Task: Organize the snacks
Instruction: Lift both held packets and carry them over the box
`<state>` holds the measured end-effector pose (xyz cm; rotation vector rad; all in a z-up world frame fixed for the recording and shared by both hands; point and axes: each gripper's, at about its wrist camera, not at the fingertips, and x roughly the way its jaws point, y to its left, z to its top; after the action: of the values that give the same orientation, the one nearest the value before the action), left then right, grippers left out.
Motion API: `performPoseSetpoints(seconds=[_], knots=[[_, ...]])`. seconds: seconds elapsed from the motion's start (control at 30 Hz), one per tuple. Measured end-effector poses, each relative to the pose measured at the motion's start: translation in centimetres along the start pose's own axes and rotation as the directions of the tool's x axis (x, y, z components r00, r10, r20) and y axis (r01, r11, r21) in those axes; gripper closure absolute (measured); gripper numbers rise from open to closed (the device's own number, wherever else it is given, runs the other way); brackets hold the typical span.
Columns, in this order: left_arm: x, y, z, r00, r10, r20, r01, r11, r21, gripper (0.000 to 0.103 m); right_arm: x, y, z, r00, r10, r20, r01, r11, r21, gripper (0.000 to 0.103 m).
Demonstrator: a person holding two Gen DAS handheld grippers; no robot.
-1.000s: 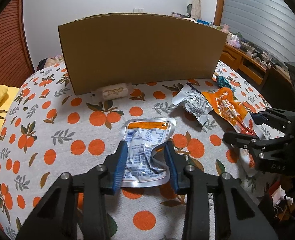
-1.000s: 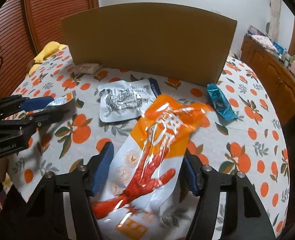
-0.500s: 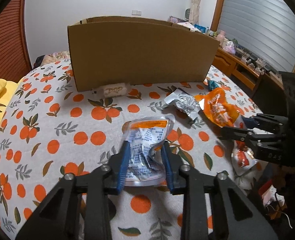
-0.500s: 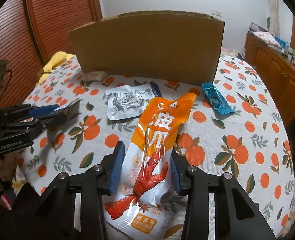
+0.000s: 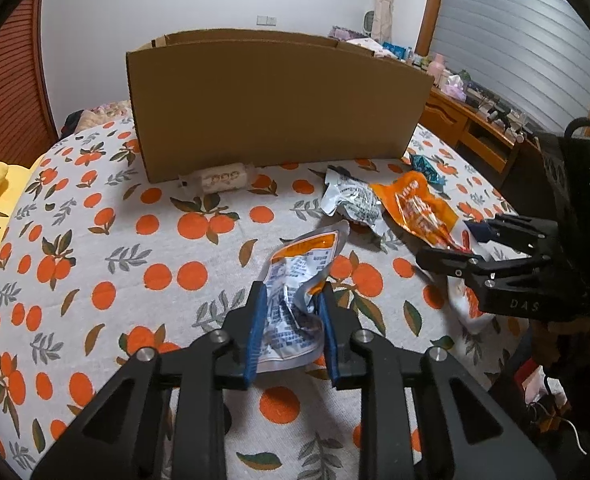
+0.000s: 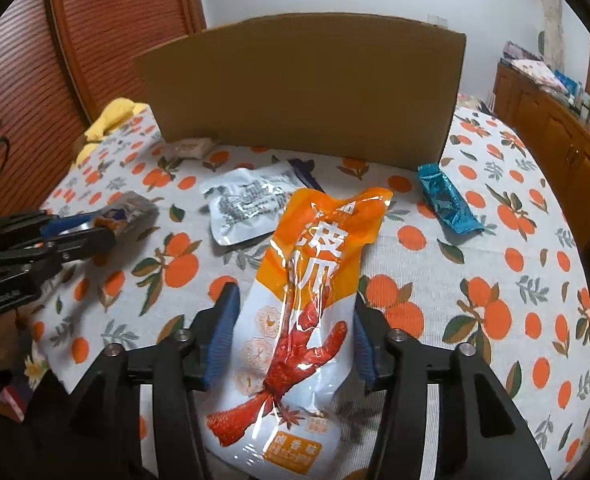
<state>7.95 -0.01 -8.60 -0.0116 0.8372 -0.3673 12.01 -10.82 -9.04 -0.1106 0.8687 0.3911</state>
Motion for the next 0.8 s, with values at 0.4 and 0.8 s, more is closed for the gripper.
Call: performPoseSetpoints(seconds=[0.4,0.8], knots=[[-0.9,-0.2,-0.6,1.0,-0.011,0.028,0.011,1.0,-0.007,0.081,-0.8,0.5,0.1,0.999,0.0,0.045,0.002,0.999,-0.04,0.065],[-1.9,-1.0,-0.1,0.998,-0.032,0.052,0.031,0.999,0.011,0.08,-2.0,0.3,0.3,0.997,0.007,0.073,-0.006,1.0,-0.02,0.077]])
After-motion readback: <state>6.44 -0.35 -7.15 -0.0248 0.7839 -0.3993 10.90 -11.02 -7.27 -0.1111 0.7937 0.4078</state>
